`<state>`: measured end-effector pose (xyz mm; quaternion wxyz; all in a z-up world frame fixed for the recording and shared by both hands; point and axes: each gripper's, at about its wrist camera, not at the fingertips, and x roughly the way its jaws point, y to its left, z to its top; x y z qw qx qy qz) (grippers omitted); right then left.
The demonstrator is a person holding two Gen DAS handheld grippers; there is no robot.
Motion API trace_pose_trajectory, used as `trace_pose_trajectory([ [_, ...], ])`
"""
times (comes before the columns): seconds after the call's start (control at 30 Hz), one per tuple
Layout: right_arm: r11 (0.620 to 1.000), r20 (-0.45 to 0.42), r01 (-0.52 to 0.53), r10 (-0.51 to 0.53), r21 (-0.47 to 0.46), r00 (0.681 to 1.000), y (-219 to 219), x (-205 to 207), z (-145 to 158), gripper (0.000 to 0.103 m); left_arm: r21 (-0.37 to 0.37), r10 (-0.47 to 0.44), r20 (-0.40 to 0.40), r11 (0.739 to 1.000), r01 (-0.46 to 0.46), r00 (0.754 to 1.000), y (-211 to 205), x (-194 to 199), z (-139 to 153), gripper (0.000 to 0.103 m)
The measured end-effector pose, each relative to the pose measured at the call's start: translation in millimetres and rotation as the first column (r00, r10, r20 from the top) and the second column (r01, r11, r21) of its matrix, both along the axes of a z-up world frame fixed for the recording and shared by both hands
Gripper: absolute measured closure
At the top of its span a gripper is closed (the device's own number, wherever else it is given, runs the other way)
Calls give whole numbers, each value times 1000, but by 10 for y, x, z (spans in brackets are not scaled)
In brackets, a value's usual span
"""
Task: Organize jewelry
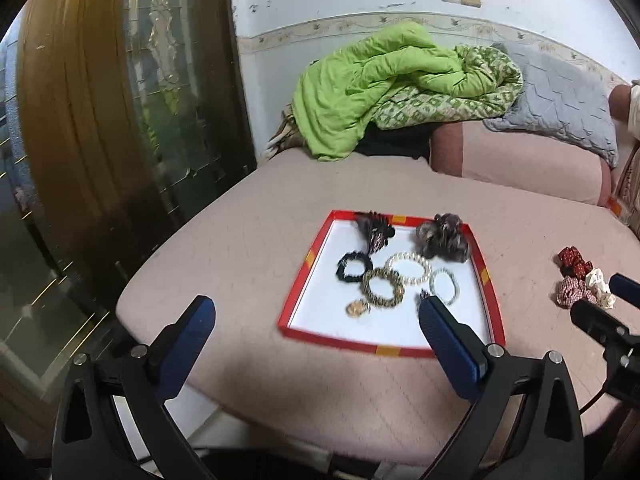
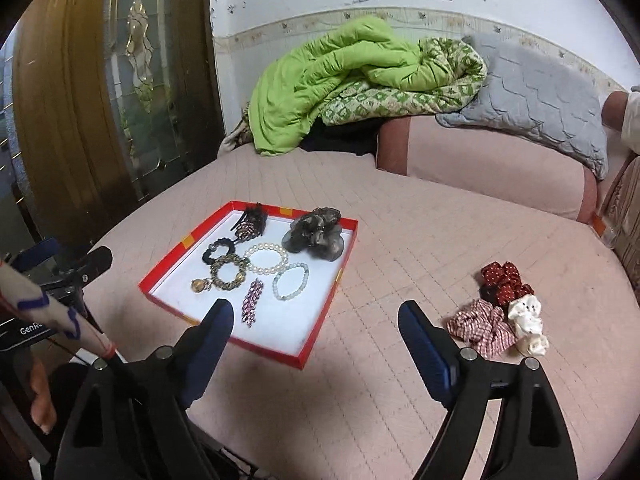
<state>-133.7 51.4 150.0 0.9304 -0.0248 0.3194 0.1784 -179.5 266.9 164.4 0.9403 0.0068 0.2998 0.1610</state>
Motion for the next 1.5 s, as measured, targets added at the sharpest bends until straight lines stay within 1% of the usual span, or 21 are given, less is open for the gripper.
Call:
trace_pose_trajectory([
  [0.07,1000,-4,-9,9,4,1000,-8,-82,-6,15,23,8,-13,1000,-8,1000,-38,-87,6,2],
  [0.1,1000,-5,-13,13,-1,1000,-5,-122,-8,15,53,20,-6,998,-20,1000,-67,-131,15,2],
  [0.2,1000,2,-20,20,-22,1000,23,-222,4,14,114,46,11,992,-47,999,-126,-207,49,2],
  [0.23,1000,7,-20,20,-22,1000,28,-242,31,13,111,51,8,993,-51,999,-123,-211,69,2],
  [0.3,1000,15,-19,20,-17,1000,26,-294,61,12,82,65,2,995,-65,998,-91,-228,100,2],
  [0.33,1000,30,-16,16,-16,999,27,-317,93,12,69,65,-14,996,-64,998,-81,-218,99,2],
  [0.4,1000,43,-20,21,-17,999,43,-351,115,11,20,61,-90,998,-60,994,-31,-137,57,2],
  [0.43,1000,43,-24,25,-17,999,53,-365,114,11,4,54,-113,999,-54,992,-20,-110,37,2],
  [0.53,999,36,-34,36,-33,999,101,-375,79,11,-25,75,-134,997,-79,988,8,-88,-22,2],
  [0.63,998,21,-45,46,-42,999,139,-385,39,11,-30,73,-140,996,-78,987,3,-80,-51,2],
  [0.77,997,24,-54,55,-50,998,186,-404,30,11,-12,82,-148,996,-84,986,-33,-89,-71,2],
  [0.97,997,25,-62,63,-44,998,227,-422,19,11,-29,90,-133,995,-94,987,-12,-140,-59,2],
  [1.1,997,14,-65,65,-43,998,229,-411,-5,11,-31,87,-143,995,-92,986,-13,-137,-63,2],
  [1.33,998,2,-50,50,-26,999,172,-384,-10,11,-38,90,-134,995,-96,987,-11,-154,-41,2],
  [1.5,1000,2,-17,17,-5,1000,84,-352,6,11,-45,103,-129,993,-110,986,20,-149,-26,2],
])
